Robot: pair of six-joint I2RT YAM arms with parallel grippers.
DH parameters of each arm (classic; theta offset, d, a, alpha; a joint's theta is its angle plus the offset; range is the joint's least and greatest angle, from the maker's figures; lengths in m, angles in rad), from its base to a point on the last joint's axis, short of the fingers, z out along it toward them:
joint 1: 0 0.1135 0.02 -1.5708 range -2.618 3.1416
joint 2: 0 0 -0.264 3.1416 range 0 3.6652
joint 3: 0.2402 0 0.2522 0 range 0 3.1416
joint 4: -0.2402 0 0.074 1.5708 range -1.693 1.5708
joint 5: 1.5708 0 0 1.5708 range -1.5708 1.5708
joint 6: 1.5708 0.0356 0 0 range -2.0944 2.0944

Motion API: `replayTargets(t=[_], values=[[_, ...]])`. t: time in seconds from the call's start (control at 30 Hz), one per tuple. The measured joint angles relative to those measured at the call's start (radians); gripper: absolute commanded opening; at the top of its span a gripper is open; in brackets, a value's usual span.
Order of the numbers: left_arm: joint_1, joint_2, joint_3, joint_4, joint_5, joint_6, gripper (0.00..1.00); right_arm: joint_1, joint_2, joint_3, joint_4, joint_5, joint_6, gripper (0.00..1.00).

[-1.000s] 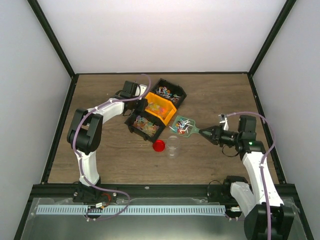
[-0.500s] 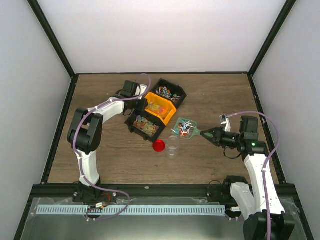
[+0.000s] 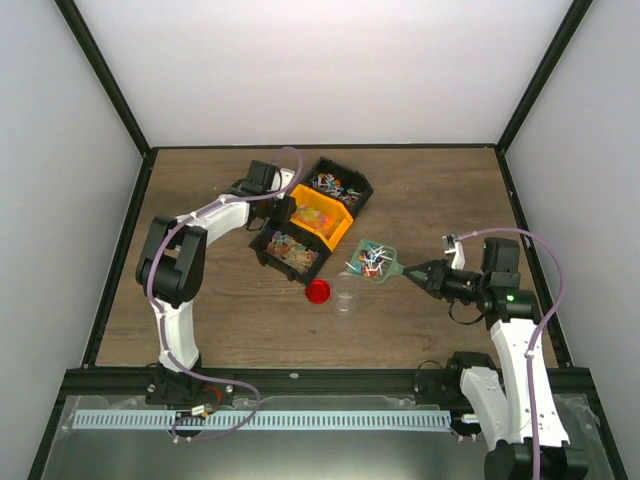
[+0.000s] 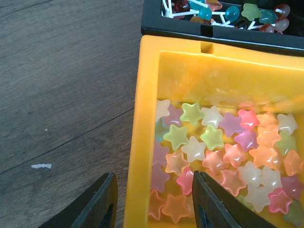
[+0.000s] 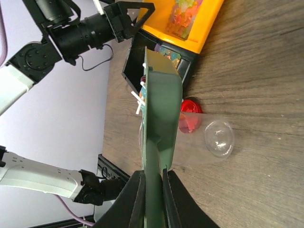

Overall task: Pack the candies
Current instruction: Place the fake candies in the packing bottle.

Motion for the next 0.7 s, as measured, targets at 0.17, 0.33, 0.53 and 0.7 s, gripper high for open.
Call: replayTargets(t=[0.17,0.33,0.53,0.7], values=[[0.000,0.000,0.000,0.000,0.000,0.000,0.45,0.000,0.001,0.016,-0.044,0.029,-0.012,0.01],[0.000,0.002,0.000,0.002,0.001,-0.001,0.45,0.013,0.001,0.053,-0.076,0.057,-0.029,0.01],[0.000,0.002,0.000,0.003,0.002,-0.001,0.45,0.026,0.000,0.078,-0.093,0.076,-0.049,0.01],[0.000,0.002,0.000,0.003,0.002,-0.002,0.45,0.040,-0.005,0.079,-0.105,0.084,-0.064,0.01]])
